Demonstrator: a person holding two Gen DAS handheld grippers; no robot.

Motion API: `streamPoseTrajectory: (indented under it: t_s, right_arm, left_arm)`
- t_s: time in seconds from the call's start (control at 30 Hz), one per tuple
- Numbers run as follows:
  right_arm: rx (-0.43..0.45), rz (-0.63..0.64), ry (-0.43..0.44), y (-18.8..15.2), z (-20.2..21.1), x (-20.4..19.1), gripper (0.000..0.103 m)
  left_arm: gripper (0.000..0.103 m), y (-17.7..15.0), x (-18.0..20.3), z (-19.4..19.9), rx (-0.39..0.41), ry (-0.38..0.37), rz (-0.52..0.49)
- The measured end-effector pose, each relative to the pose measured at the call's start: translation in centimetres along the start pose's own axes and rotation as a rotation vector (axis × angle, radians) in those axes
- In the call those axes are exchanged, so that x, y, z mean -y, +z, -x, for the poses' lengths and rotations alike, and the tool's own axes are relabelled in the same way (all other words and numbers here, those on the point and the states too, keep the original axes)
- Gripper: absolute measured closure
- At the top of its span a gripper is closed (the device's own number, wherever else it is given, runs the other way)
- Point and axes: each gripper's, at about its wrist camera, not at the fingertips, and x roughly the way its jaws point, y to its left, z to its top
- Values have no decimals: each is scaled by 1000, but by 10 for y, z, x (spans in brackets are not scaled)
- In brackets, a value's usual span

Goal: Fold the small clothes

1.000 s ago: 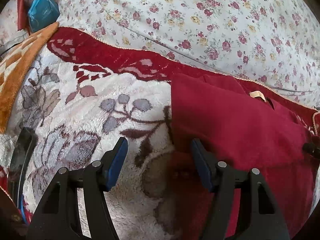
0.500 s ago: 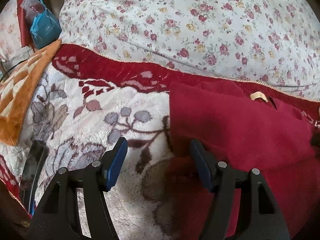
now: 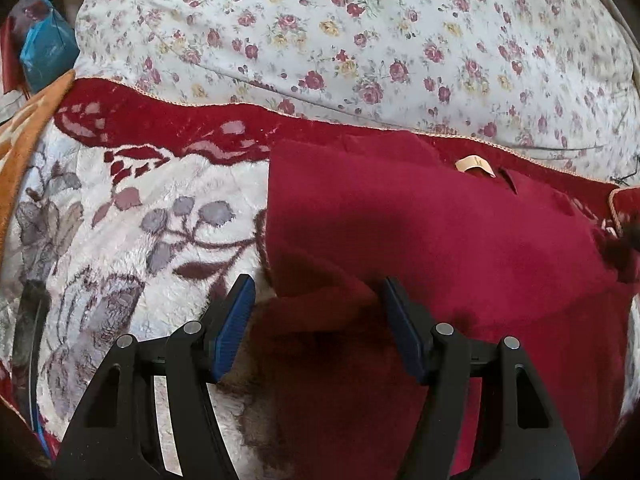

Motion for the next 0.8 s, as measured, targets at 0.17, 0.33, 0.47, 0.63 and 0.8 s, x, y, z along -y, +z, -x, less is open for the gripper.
streamPoseTrajectory:
  t_s: [0.17, 0.33, 0.47, 0.63, 0.8]
  right_arm:
    - [175, -69, -176, 22, 52, 43, 64]
    - [180, -295, -248, 41, 68, 126, 64]
    - [87, -336, -239, 49, 47, 153, 64]
    - [47, -342, -94, 45, 25, 151, 64]
    - [-31, -461, -148, 28, 14, 181, 64]
  left_arm:
    - [37, 2, -3, -3, -9, -15, 15]
    - [37, 2, -3, -5, -11, -16, 18]
    - [37, 2, -3, -5, -8, -14, 15]
    - [37, 2, -3, -7, -8, -17, 18]
    - [37, 3, -4, -8, -11, -23, 27]
